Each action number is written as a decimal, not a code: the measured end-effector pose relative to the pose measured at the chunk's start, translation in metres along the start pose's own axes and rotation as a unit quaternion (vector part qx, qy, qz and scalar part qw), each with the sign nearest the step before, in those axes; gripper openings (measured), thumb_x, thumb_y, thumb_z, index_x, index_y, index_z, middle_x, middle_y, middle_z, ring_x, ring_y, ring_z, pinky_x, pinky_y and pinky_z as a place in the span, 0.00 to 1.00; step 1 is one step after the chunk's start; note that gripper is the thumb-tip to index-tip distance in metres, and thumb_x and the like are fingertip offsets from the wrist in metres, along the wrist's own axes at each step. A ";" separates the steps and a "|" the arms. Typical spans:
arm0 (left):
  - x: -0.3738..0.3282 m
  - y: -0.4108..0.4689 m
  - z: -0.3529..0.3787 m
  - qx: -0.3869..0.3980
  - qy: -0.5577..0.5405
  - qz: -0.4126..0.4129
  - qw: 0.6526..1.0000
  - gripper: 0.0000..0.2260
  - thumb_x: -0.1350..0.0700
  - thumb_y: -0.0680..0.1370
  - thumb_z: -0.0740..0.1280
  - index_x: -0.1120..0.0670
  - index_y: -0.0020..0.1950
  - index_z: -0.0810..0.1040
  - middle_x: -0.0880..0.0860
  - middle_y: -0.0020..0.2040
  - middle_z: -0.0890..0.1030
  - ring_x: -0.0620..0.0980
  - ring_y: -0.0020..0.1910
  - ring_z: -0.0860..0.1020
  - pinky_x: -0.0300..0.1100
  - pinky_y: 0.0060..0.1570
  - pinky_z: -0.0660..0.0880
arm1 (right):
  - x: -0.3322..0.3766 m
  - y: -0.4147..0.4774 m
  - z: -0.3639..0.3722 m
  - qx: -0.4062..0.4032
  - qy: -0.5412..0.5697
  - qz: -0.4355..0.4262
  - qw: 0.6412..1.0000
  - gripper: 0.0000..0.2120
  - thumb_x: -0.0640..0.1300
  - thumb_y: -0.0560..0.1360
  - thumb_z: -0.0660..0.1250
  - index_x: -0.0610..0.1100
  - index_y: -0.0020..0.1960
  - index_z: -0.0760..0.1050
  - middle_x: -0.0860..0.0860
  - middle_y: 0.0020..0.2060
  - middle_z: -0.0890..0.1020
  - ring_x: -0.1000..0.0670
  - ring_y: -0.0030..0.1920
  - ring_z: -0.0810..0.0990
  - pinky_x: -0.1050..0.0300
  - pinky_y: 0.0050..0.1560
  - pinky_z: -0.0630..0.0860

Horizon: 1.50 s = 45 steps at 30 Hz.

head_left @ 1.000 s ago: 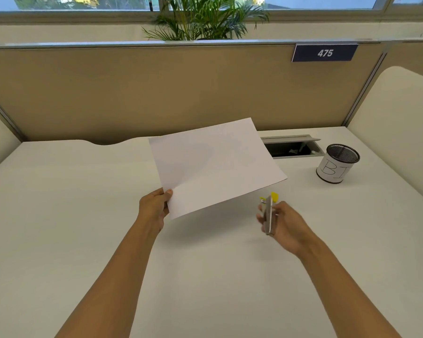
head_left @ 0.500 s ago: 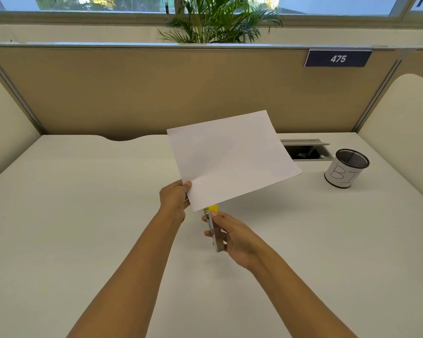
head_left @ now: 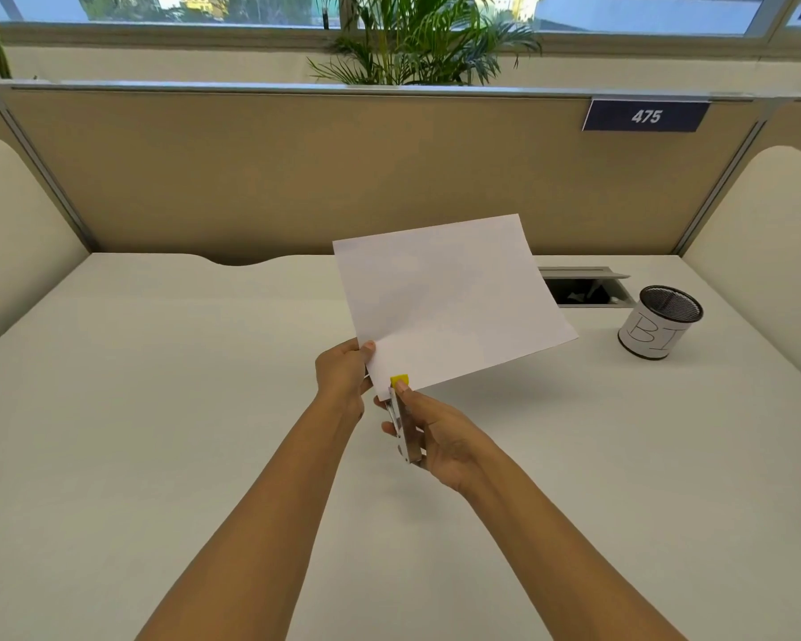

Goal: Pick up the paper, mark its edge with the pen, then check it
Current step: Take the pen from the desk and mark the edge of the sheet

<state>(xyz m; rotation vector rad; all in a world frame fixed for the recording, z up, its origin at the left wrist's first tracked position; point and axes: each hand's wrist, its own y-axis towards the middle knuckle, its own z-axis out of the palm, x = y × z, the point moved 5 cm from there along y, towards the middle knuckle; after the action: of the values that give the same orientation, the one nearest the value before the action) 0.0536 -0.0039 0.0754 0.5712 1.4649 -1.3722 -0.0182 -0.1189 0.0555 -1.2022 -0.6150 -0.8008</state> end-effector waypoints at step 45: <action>-0.003 0.010 0.001 0.014 0.006 -0.002 1.000 0.14 0.65 0.76 0.64 0.64 0.61 0.74 0.61 0.60 0.79 0.57 0.49 0.78 0.47 0.46 0.75 | 0.003 0.030 0.000 -0.076 -0.008 0.000 0.997 0.18 0.56 0.70 0.69 0.42 0.51 0.80 0.52 0.39 0.81 0.57 0.41 0.80 0.56 0.37 0.67</action>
<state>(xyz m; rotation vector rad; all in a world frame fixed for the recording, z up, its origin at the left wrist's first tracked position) 0.0635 -0.0018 0.0734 0.5957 1.4589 -1.3965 0.0081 -0.1151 0.0407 -1.3479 -0.5748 -0.8504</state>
